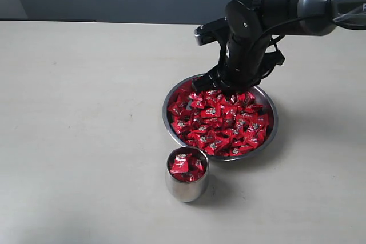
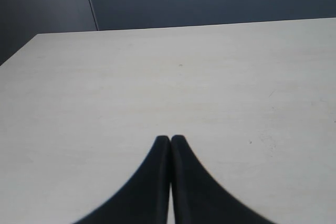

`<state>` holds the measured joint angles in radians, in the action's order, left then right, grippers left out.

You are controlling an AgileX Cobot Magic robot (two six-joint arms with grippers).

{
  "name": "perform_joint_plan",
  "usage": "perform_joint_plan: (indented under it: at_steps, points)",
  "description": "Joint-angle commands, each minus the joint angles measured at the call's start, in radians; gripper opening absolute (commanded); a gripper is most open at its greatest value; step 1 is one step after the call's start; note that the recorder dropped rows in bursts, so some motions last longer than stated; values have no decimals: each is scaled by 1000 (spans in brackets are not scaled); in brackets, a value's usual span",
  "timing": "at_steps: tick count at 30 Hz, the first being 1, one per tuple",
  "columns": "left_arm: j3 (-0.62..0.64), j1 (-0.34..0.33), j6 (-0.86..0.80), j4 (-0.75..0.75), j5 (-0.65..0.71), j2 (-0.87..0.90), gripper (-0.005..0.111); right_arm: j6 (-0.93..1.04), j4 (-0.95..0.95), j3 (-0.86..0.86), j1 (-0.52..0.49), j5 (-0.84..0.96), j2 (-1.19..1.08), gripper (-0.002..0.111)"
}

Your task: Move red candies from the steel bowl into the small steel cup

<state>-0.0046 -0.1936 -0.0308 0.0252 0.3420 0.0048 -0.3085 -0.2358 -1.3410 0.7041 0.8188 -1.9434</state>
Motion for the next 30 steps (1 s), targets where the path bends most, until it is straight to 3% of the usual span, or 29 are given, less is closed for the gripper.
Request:
perform_joint_plan:
  at_steps: [1, 13, 22, 30]
  points:
    - [5, 7, 1, 2, -8, -5, 0, -2, 1, -9, -6, 85, -21, 29]
    - [5, 7, 1, 2, -8, -5, 0, -2, 8, -9, -41, 109, -54, 29]
    - [5, 7, 1, 2, -8, -5, 0, 145, 195, -9, -39, 88, -54, 29]
    - [5, 7, 1, 2, -8, -5, 0, 153, 220, -12, -39, 43, -54, 29]
